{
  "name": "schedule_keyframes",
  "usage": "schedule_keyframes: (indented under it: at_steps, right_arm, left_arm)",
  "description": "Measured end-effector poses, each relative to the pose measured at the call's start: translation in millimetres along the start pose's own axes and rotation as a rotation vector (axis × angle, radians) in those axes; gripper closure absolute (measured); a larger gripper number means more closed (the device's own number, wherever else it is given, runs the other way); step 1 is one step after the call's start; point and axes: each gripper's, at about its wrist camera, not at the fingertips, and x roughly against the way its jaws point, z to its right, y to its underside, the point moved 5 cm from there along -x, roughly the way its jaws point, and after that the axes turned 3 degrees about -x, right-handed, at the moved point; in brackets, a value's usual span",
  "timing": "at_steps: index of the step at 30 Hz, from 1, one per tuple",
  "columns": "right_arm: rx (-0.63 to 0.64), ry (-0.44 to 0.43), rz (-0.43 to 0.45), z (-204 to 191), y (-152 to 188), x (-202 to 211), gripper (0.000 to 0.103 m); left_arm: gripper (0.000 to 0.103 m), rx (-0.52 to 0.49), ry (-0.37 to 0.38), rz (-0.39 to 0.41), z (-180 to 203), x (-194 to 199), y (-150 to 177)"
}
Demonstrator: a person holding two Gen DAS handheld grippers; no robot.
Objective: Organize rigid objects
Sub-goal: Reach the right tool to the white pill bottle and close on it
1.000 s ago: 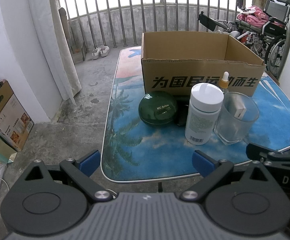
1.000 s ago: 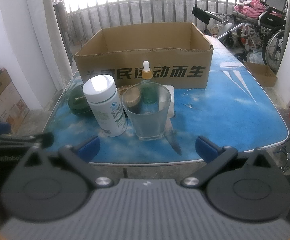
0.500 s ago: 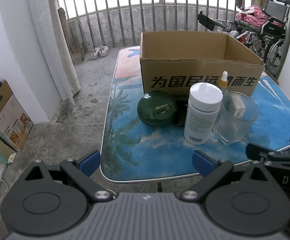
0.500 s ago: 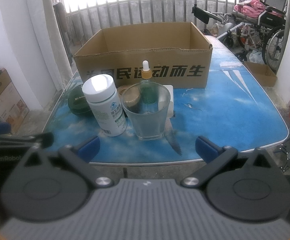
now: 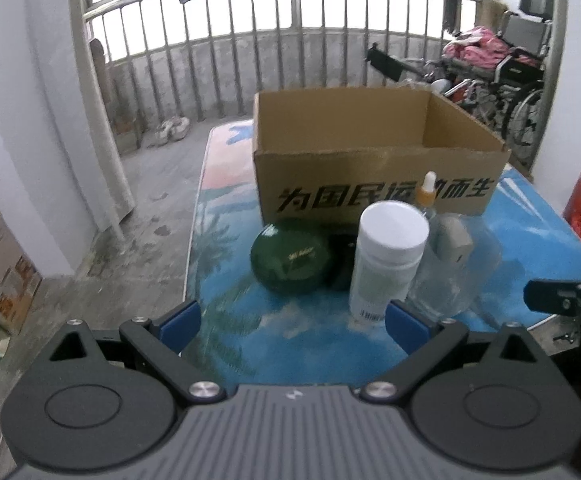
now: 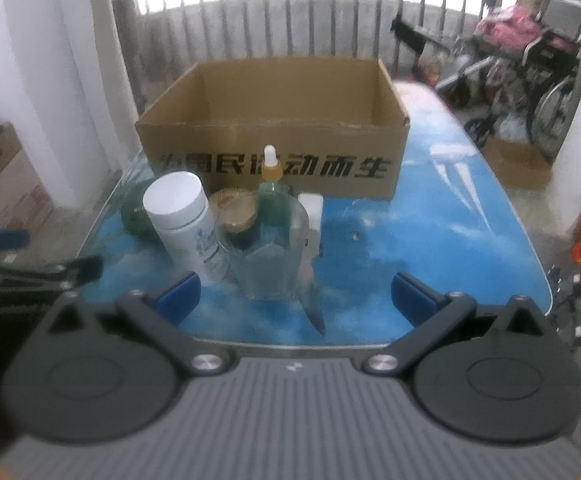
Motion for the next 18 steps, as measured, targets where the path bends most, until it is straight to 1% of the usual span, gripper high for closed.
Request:
schedule_keyframes:
  at_steps: [2, 4, 6, 7, 8, 9, 10, 11, 12, 13, 15, 16, 17, 18]
  right_arm:
    - [-0.001, -0.031, -0.045, 4, -7, 0, 0.001]
    - [-0.016, -0.065, -0.057, 9, -18, 3, 0.001]
    - [-0.054, -0.118, -0.012, 15, -30, 11, 0.001]
    - [-0.077, -0.126, 0.004, 18, -33, 14, 0.001]
    - [-0.088, -0.109, -0.007, 21, -35, 12, 0.001]
    - [-0.075, -0.082, -0.043, 23, -34, 10, 0.001]
    - [-0.044, -0.059, -0.084, 23, -35, 5, 0.001]
    - [-0.005, -0.035, -0.096, 22, -37, 3, 0.001]
    - [0.022, -0.008, -0.075, 20, -41, 6, 0.001]
    - [0.057, 0.023, -0.027, 16, -47, 13, 0.001]
    - [0.157, 0.083, 0.094, 5, -59, 28, 0.001]
    - [0.231, 0.129, 0.154, -2, -65, 35, 0.001]
    - [0.303, 0.164, 0.181, -9, -68, 38, 0.001]
    - [0.367, 0.174, 0.195, -14, -69, 38, 0.001]
  left_arm:
    - [0.002, -0.001, 0.023, 0.0, 0, -4, -3]
    - [0.002, 0.006, 0.042, -0.004, -1, -7, -6]
    - [0.002, 0.015, 0.056, -0.006, -3, -10, -9]
    - [0.002, 0.02, 0.064, -0.006, -4, -11, -11]
    - [0.002, 0.025, 0.071, -0.007, -5, -12, -12]
    - [0.002, 0.029, 0.078, -0.007, -6, -13, -14]
    - [0.002, 0.032, 0.085, -0.007, -7, -15, -15]
    - [0.002, 0.036, 0.09, -0.007, -8, -15, -16]
    - [0.002, 0.04, 0.092, -0.006, -10, -17, -17]
    - [0.002, 0.046, 0.095, -0.006, -12, -18, -19]
    - [0.002, 0.063, 0.104, 0.002, -16, -19, -22]
    - [0.002, 0.072, 0.11, 0.009, -19, -19, -24]
    - [0.002, 0.084, 0.116, 0.016, -22, -19, -25]
    - [0.002, 0.093, 0.12, 0.02, -24, -20, -26]
